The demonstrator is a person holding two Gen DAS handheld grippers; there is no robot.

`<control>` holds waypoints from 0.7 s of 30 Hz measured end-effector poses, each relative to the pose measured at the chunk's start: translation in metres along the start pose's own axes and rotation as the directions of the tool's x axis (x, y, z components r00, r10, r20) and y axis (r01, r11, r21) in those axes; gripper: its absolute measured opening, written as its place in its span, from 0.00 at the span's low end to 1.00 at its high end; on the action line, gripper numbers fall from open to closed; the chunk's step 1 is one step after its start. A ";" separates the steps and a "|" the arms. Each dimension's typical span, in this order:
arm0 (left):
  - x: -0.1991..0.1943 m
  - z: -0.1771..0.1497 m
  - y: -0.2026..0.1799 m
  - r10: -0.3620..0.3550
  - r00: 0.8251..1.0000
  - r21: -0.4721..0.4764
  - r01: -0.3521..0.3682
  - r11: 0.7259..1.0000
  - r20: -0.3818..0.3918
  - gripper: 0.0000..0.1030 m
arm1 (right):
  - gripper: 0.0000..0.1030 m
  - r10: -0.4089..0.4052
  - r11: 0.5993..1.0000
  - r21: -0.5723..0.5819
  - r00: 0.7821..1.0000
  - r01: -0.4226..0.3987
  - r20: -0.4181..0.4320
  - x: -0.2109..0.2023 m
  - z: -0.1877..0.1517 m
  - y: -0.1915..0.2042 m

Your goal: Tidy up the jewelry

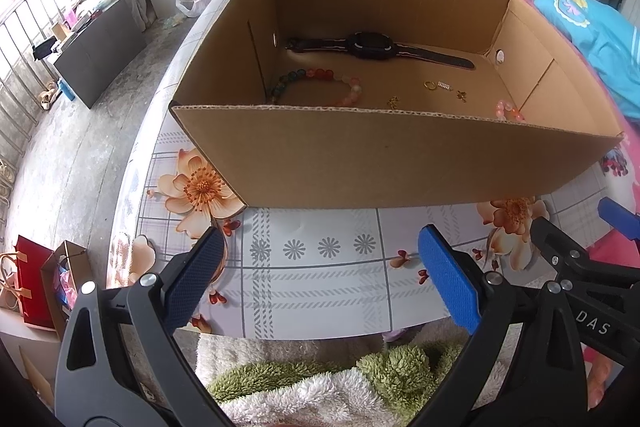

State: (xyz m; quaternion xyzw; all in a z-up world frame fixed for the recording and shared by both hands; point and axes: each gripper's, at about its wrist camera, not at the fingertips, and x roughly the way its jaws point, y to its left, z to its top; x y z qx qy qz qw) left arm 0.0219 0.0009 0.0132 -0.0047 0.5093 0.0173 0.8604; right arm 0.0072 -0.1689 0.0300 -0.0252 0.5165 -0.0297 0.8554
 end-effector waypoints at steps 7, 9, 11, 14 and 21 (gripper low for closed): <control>-0.001 0.000 0.000 0.001 1.000 -0.004 -0.001 1.000 -0.001 0.91 | 0.94 0.000 1.000 0.006 1.000 0.000 0.001 0.001 -0.001 -0.001; -0.001 0.000 -0.001 0.000 1.000 -0.005 0.000 1.000 -0.002 0.91 | 0.94 0.000 1.000 0.008 1.000 0.000 0.000 0.000 -0.001 -0.001; -0.001 0.000 0.000 0.000 1.000 -0.004 0.000 1.000 -0.003 0.91 | 0.94 0.001 1.000 0.009 1.000 -0.001 0.001 0.000 -0.002 0.000; 0.000 0.000 -0.001 0.000 1.000 -0.004 0.000 1.000 -0.007 0.91 | 0.94 0.001 1.000 0.009 1.000 -0.001 0.001 0.000 -0.002 0.000; -0.001 0.000 -0.003 0.001 1.000 0.000 -0.001 1.000 0.002 0.91 | 0.94 0.001 1.000 0.012 1.000 -0.001 0.002 -0.002 -0.002 -0.002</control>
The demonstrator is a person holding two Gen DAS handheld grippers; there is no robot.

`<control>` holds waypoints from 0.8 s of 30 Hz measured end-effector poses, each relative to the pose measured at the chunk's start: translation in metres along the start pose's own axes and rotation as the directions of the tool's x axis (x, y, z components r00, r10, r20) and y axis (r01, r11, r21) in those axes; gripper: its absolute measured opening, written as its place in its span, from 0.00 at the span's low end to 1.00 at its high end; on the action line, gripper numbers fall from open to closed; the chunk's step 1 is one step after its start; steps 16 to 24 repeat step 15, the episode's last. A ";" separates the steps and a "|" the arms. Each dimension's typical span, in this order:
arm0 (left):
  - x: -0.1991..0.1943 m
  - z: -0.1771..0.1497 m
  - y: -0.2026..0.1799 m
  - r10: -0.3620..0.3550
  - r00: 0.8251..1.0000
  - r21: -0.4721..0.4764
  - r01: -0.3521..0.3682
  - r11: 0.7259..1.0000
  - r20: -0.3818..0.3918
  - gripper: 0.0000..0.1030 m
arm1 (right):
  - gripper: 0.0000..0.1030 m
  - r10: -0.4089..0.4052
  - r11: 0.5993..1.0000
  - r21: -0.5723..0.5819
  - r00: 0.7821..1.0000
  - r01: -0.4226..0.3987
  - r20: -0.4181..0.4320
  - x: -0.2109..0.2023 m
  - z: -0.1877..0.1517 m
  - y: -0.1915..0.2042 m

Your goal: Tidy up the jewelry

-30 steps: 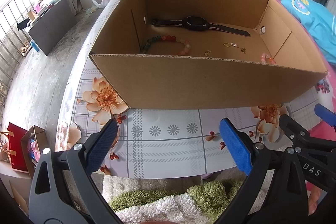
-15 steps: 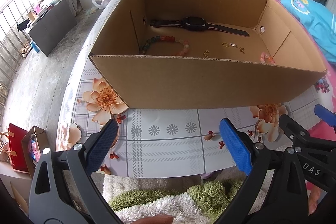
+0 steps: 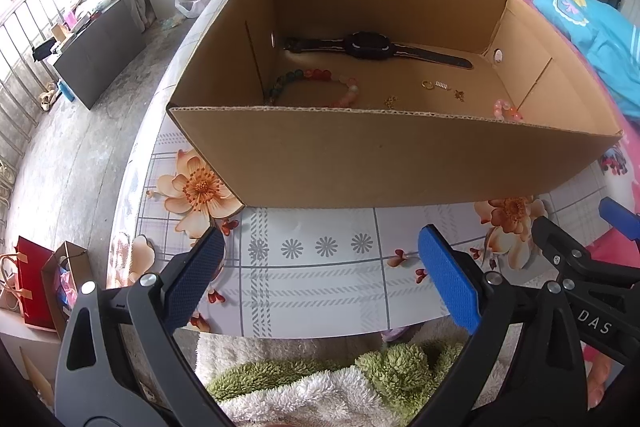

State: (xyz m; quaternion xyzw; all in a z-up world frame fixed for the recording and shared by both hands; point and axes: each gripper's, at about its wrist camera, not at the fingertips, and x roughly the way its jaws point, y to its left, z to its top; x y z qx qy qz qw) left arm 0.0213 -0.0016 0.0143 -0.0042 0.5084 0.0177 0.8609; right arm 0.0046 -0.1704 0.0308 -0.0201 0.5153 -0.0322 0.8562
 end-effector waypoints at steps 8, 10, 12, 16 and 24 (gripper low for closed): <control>-0.001 0.001 0.000 -0.002 1.000 -0.001 0.002 1.000 -0.006 0.91 | 0.94 0.001 1.000 -0.001 1.000 -0.001 0.002 0.000 0.001 0.000; -0.001 0.001 0.000 -0.003 1.000 -0.001 0.003 1.000 -0.007 0.91 | 0.94 0.001 1.000 0.000 1.000 -0.001 0.002 0.000 0.001 0.000; 0.000 0.001 0.000 -0.003 1.000 -0.001 0.003 1.000 -0.007 0.91 | 0.94 0.001 1.000 0.001 1.000 -0.001 0.002 0.000 0.002 0.000; -0.001 0.001 0.000 -0.003 1.000 -0.003 0.003 1.000 -0.008 0.91 | 0.94 0.001 1.000 -0.001 1.000 -0.001 0.002 0.000 0.001 0.000; -0.001 0.001 0.000 -0.003 1.000 -0.003 0.003 1.000 -0.008 0.91 | 0.94 0.001 1.000 -0.001 1.000 -0.001 0.002 0.000 0.001 0.000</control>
